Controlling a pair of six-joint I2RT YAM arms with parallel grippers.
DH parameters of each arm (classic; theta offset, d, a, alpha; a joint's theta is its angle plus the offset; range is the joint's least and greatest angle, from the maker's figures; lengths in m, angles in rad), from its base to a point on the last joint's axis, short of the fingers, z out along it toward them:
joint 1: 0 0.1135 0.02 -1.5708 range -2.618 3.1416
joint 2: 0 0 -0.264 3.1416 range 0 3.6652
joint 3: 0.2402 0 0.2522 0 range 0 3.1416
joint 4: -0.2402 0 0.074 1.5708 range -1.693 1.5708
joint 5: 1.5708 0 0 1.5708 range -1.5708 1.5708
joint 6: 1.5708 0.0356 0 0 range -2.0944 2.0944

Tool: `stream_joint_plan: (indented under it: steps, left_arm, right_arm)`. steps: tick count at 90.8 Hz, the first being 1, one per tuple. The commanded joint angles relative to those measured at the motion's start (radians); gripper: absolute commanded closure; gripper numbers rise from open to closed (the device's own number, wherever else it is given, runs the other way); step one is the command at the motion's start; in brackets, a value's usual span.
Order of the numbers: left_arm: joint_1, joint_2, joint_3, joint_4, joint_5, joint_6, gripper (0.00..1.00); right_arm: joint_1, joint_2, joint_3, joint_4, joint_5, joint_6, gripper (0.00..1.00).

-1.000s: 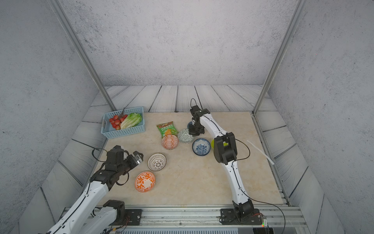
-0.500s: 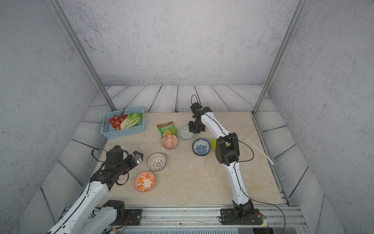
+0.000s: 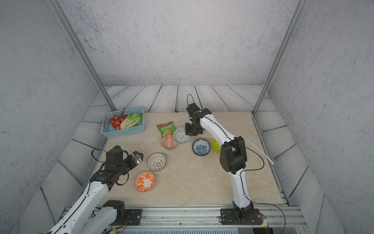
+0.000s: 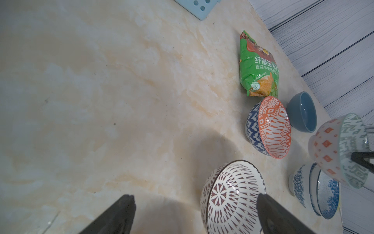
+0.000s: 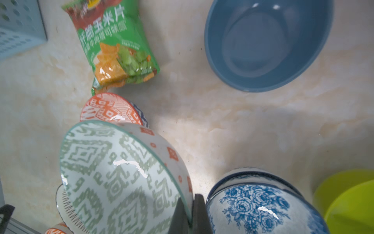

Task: Stack the bowls
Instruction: Pick up the bowl from the center of the board, then place the bowl at the center of the board.

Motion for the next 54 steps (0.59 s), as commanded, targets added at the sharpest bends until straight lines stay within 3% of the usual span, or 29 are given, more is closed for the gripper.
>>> stream_joint_plan:
  steps: [1,21,54]
  left_arm:
    - [0.011,0.005,-0.012,0.013,0.009,0.004,0.0]
    - [0.016,0.014,-0.012,0.017,0.014,0.005,0.0]
    - [0.022,0.027,-0.011,0.02,0.023,0.003,0.0]
  right_arm:
    - [0.031,-0.026,-0.022,-0.028,0.015,-0.039,1.0]
    - [0.043,-0.077,-0.139,0.012,0.032,-0.041,1.0]
    - [0.061,-0.039,-0.148,0.006,0.079,-0.07,1.0]
